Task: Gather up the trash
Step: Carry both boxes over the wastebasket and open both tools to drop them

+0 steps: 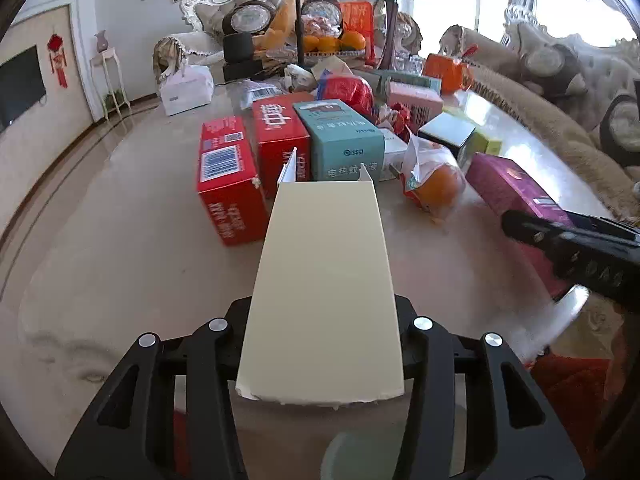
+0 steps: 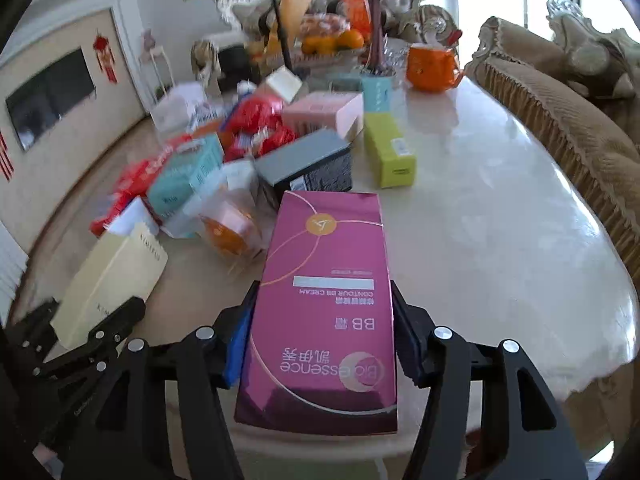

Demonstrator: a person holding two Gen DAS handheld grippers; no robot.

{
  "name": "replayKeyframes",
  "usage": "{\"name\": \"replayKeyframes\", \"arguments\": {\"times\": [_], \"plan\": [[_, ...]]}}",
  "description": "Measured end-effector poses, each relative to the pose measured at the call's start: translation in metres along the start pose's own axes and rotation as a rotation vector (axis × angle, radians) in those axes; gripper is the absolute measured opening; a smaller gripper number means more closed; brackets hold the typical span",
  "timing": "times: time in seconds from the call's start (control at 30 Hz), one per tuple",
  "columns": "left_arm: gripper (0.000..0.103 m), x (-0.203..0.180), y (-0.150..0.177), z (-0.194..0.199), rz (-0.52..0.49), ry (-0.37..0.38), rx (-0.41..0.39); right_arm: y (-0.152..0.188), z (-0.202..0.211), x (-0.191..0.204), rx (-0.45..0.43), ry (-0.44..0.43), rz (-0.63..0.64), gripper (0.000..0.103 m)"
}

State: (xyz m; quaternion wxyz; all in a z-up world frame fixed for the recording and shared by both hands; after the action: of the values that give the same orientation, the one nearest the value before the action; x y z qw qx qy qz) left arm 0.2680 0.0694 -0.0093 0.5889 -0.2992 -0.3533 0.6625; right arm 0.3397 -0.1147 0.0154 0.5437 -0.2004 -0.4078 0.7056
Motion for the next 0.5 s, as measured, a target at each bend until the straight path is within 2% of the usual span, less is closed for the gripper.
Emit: {"name": "replayKeyframes", "arguments": {"times": [0.1, 0.17, 0.27, 0.3, 0.4, 0.5], "plan": [[0.046, 0.003, 0.001, 0.026, 0.016, 0.040, -0.035, -0.002, 0.029, -0.004, -0.045, -0.029, -0.042, 0.057], [0.046, 0.001, 0.009, 0.050, 0.033, 0.095, -0.050, 0.006, 0.057, -0.006, -0.064, -0.081, -0.077, 0.057], [0.046, -0.008, 0.040, 0.092, 0.034, 0.192, -0.048, 0.038, 0.095, -0.001, -0.057, -0.150, -0.083, 0.057], [0.046, -0.012, 0.050, 0.099, 0.028, 0.205, -0.037, 0.058, 0.109, 0.003, -0.042, -0.174, -0.087, 0.057], [0.047, -0.033, 0.101, 0.109, -0.013, 0.259, 0.047, 0.110, 0.124, 0.012, 0.035, -0.202, -0.109, 0.057], [0.047, -0.056, 0.161, 0.089, -0.060, 0.259, 0.187, 0.168, 0.111, 0.016, 0.149, -0.160, -0.095, 0.057]]}}
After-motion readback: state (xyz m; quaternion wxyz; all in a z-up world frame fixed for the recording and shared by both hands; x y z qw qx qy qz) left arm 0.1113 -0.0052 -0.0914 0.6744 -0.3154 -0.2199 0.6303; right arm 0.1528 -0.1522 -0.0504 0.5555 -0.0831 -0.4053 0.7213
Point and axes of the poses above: each gripper's, at about its wrist camera, not at the fingertips, and z roughly against the way its jaws point, x to its left, y to its underside, the point moved 8 cm from there along -z, roughly the way its jaws point, and after that the axes turned 11 degrees about -x, right-handed, at the moved point
